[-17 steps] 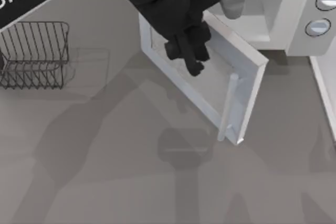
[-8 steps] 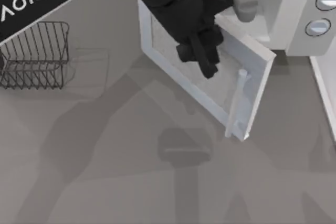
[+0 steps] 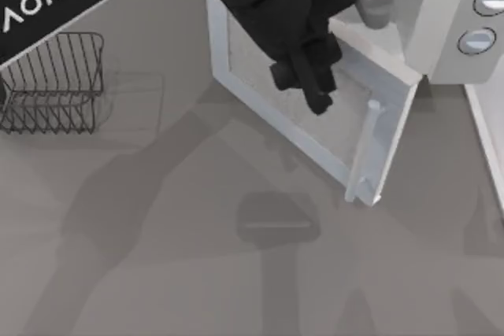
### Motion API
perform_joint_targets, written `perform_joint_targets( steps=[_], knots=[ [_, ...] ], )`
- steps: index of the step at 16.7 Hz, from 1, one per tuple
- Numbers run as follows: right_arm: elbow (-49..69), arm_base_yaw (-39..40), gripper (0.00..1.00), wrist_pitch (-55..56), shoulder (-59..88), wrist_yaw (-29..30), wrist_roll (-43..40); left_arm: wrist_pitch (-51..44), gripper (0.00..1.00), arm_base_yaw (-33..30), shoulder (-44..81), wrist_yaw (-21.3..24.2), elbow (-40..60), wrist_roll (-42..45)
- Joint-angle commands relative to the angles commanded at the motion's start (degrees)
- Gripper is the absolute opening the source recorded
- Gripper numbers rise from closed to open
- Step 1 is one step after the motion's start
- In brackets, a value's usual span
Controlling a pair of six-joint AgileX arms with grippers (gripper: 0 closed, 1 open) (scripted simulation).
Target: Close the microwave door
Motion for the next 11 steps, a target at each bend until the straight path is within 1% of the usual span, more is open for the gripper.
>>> perform_joint_targets(
  steps=[5, 11],
  knots=[
    [0.0, 0.0, 1.00, 0.0, 0.0, 0.0, 0.0, -2.5, 0.00, -1.9, 3.2, 0.5, 0.8, -1.3],
    [0.0, 0.0, 1.00, 0.0, 0.0, 0.0, 0.0, 0.3, 0.00, -1.4, 2.6, -1.3, 4.6, -2.0]
  ],
)
